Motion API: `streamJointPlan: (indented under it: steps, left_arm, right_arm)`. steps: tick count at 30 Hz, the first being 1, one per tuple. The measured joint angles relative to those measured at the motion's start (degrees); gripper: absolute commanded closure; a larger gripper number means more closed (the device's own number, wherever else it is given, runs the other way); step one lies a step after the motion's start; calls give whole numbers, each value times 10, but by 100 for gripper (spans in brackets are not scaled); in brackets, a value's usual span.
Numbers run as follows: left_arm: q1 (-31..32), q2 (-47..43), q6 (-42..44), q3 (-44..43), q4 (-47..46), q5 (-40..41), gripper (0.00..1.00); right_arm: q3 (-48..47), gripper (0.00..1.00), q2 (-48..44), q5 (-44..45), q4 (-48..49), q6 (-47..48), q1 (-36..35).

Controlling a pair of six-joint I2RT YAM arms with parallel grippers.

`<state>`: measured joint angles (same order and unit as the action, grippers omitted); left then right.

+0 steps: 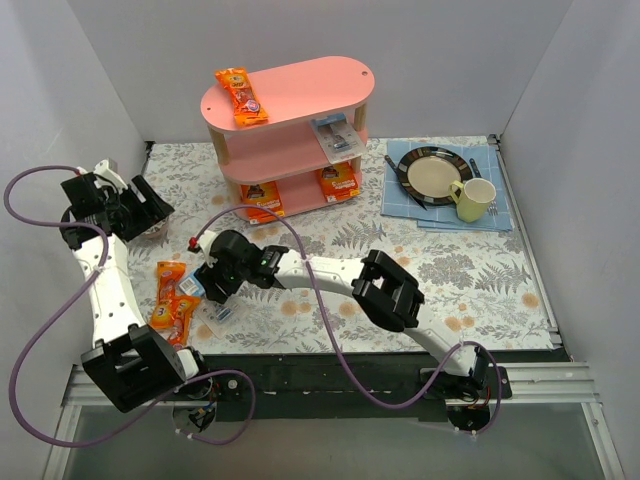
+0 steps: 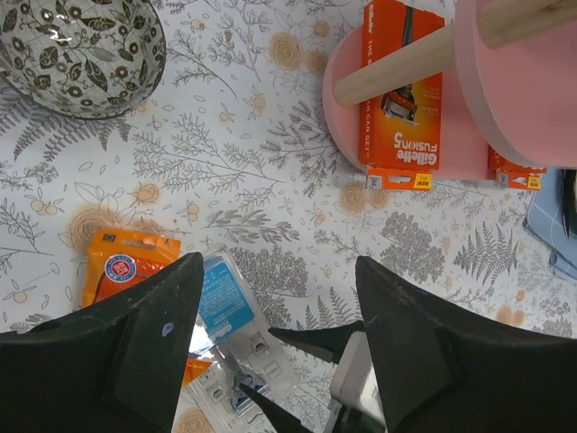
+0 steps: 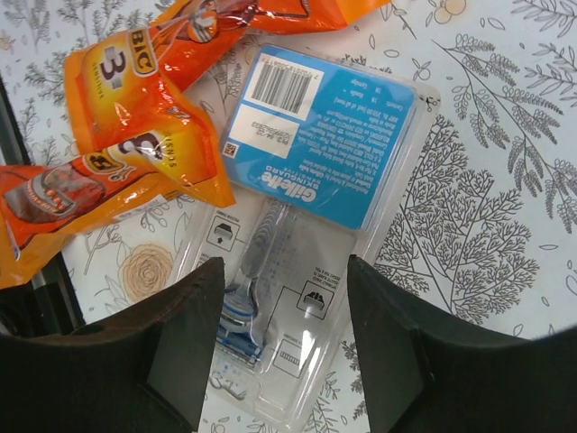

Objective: Place and organize the shaving razors onto the shelf

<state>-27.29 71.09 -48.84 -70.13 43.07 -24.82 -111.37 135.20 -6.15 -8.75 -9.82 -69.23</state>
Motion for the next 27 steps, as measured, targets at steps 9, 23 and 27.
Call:
streamJointPlan:
  steps: [9, 23, 27]
  left_arm:
    - [-4, -33, -1, 33, 9, 0, 32]
    - [-5, -48, -15, 55, 9, -19, 33]
    - [-5, -80, -45, 113, -34, -65, 33]
  right_arm:
    - [-15, 42, 39, 63, 0, -24, -23]
    - [32, 99, 21, 116, 29, -3, -31]
    - [102, 99, -40, 107, 5, -20, 10]
